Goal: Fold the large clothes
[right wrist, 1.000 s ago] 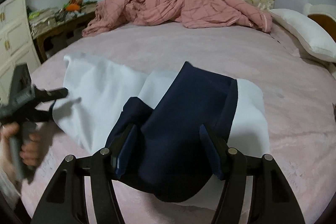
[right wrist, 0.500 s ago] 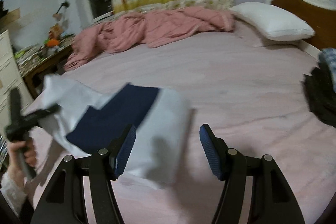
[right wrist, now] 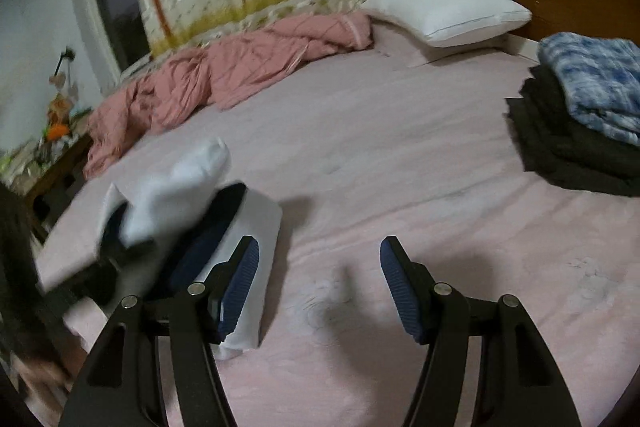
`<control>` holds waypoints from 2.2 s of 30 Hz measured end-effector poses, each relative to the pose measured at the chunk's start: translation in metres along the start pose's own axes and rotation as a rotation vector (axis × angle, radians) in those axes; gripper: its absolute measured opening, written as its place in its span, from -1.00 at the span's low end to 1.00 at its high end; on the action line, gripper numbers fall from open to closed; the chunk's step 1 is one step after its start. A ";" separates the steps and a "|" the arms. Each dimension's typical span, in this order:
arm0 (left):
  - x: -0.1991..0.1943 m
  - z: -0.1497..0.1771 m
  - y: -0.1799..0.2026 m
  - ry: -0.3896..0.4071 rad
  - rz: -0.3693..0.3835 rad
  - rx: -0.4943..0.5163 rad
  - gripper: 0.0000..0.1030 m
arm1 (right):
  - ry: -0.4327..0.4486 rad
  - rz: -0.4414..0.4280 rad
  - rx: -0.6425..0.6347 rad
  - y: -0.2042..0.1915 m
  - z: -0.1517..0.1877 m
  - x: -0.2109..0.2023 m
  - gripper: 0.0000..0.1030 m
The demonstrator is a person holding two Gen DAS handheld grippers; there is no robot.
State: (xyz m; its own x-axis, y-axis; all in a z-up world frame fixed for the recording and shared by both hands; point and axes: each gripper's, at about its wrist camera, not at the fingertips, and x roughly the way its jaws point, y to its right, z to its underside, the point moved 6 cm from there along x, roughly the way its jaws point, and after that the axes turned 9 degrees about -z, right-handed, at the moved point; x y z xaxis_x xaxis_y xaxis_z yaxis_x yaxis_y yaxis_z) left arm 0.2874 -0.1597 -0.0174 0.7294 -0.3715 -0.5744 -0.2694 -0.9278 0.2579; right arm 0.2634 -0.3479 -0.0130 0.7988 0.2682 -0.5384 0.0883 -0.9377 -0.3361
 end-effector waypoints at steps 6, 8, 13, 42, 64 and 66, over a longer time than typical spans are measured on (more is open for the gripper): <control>-0.014 0.008 0.022 0.077 0.027 0.079 0.43 | 0.033 0.007 0.044 0.015 -0.007 -0.012 0.28; -0.029 0.009 0.018 0.094 0.060 0.061 0.43 | 0.041 0.014 0.037 0.015 -0.008 -0.014 0.28; -0.075 0.015 0.004 0.140 0.145 0.017 0.47 | 0.050 0.017 0.021 0.012 -0.010 -0.014 0.33; -0.029 0.024 -0.172 -0.065 -0.133 -0.352 0.91 | -0.155 -0.268 -0.030 -0.102 0.014 0.059 1.00; 0.017 0.037 -0.156 -0.278 0.294 -0.567 0.20 | -0.405 -0.624 0.305 -0.046 0.048 0.150 0.71; 0.009 0.028 -0.149 -0.253 0.259 -0.515 0.09 | -0.380 -0.628 0.296 -0.051 0.041 0.143 0.62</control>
State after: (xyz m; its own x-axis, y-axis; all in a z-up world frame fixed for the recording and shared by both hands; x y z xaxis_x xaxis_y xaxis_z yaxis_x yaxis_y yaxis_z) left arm 0.3168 -0.0255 -0.0824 0.4930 -0.6371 -0.5925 -0.0343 -0.6947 0.7185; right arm 0.3488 -0.2526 -0.1048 0.3890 0.8348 -0.3896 0.2507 -0.5029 -0.8272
